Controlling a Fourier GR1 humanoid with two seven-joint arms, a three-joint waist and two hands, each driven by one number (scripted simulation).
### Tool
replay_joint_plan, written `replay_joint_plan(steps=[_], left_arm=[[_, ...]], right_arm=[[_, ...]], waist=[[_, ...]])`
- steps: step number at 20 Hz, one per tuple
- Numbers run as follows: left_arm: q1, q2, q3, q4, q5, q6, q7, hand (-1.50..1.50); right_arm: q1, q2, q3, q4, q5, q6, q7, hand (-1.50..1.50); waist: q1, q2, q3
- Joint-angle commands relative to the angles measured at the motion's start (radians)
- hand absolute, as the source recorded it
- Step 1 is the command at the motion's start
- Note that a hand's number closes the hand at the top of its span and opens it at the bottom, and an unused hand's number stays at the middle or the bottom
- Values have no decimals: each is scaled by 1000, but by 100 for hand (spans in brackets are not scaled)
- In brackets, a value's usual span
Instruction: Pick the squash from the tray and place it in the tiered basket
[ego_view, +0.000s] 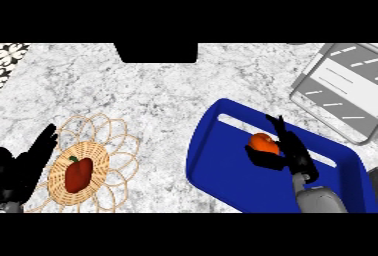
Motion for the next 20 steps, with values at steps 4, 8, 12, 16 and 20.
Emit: replay_joint_plan(steps=[4,8,12,16,20], left_arm=[[-29,-54,-25,9,-46,38,42,0],[64,-6,52,-29,16,-54,6,0],[-1,-64,-7,44,-74,8,-34,0],[-43,-25,-13,-20,-46,-31,28,0],[-59,-44,-32,-8,-50,-36,15,0]], right_arm=[[-7,87,15,68,56,-89,-96,150],[72,47,9,-95,94,-97,7,150],[-136,55,-6,-13,253,-188,181,150],[-345,-8,48,131,524,-184,403,150],[-540,-34,57,260,713,-139,570,150]], waist=[[12,22,18],[11,20,18],[18,24,16],[91,38,6],[116,41,4]])
